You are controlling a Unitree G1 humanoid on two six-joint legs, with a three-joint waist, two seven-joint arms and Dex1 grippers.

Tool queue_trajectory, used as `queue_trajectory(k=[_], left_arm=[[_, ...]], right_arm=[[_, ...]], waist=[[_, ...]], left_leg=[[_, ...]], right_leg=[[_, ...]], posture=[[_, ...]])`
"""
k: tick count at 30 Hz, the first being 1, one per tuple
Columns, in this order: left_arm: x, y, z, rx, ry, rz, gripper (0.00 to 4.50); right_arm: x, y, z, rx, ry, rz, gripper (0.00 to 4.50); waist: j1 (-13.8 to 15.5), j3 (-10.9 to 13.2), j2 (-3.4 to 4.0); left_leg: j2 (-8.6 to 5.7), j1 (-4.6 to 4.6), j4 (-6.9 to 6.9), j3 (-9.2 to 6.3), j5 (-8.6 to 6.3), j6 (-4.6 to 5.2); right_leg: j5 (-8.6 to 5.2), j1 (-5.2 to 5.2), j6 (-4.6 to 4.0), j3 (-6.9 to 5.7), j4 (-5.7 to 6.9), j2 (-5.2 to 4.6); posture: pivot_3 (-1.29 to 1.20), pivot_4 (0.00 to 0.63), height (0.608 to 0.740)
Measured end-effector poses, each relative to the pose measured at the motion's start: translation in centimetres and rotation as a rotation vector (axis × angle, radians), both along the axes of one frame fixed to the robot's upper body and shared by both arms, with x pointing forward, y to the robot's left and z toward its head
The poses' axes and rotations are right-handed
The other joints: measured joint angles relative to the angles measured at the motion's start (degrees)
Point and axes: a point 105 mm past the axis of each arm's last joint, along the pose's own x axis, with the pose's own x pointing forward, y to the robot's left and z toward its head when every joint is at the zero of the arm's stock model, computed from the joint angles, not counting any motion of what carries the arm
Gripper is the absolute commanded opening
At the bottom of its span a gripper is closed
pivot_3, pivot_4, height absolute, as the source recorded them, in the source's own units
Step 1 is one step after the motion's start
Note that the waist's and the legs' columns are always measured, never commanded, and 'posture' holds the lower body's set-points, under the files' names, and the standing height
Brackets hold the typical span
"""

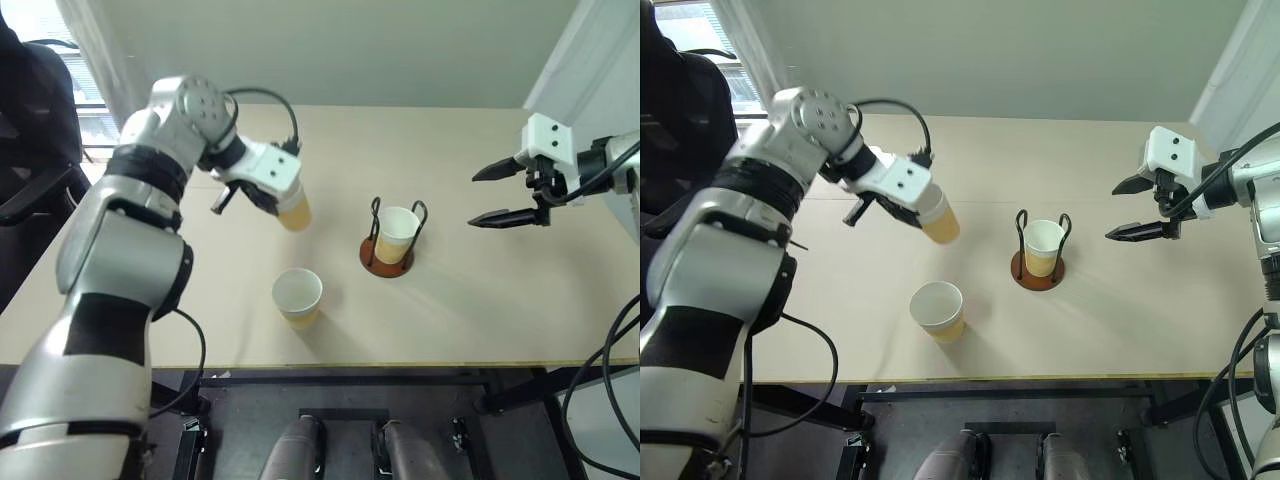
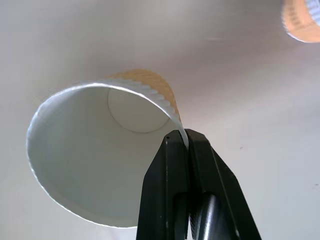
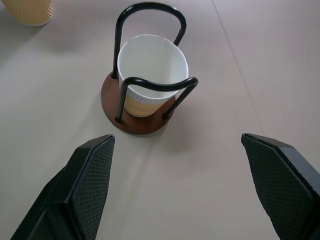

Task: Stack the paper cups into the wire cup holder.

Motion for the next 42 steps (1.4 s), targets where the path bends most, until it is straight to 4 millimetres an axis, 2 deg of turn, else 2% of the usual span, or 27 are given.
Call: queue_trajectory(k=[7, 15, 23, 30, 34, 42], left_arm=[[-0.4, -3.5, 3.9, -0.082, -0.060, -0.043, 0.02], [-0.8, -6.8, 4.1, -0.151, -0.025, -0.102, 0.02], [-1.5, -9.7, 4.8, -0.218, 0.000, -0.155, 0.02], [-1.8, -11.0, 4.7, -0.241, 0.027, -0.181, 0.02], [-1.9, -11.3, 4.5, -0.228, 0.033, -0.193, 0.02], [-2.4, -12.3, 4.1, -0.208, 0.050, -0.224, 0.02]], right_arm=[[0.2, -0.5, -0.4, -0.015, 0.015, -0.014, 4.13], [0.2, -1.0, -0.9, -0.018, 0.044, -0.029, 4.13], [-0.4, -0.4, -1.2, -0.001, 0.054, 0.050, 4.13], [-1.9, 0.9, 0.9, 0.082, 0.045, 0.144, 4.13], [-2.4, 0.3, 2.4, 0.104, 0.027, 0.125, 4.13], [-3.9, -0.4, 3.8, 0.119, 0.044, 0.100, 4.13]], waist=[[0.2, 0.0, 0.01], [0.2, 0.0, 0.03], [0.2, 0.0, 0.04], [0.2, 0.0, 0.05], [0.3, 0.0, 0.04], [0.5, 0.0, 0.07]], left_leg=[[0.05, -0.06, 0.05, -0.06, -0.21, 0.08], [0.12, -0.04, 0.10, 0.04, -0.36, 0.10], [0.11, -0.03, 0.15, 0.12, -0.41, 0.16], [0.12, -0.01, 0.19, 0.23, -0.42, 0.18], [0.12, -0.01, 0.29, 0.19, -0.42, 0.22], [0.13, 0.01, 0.52, 0.23, -0.49, 0.33]], right_leg=[[0.04, 0.04, 0.09, 0.08, -0.15, -0.07], [0.23, 0.03, 0.53, 0.05, -0.12, -0.04], [0.23, 0.05, 0.58, 0.06, -0.13, -0.03], [0.13, 0.08, 0.48, 0.08, -0.13, -0.02], [0.04, 0.15, 0.35, 0.11, -0.14, -0.05], [-0.02, 0.26, 0.44, 0.12, -0.12, -0.05]], posture=[[0.00, 0.150, 0.740], [0.00, 0.150, 0.740], [0.00, 0.150, 0.740], [0.00, 0.150, 0.740], [0.00, 0.150, 0.740], [0.00, 0.150, 0.740]])
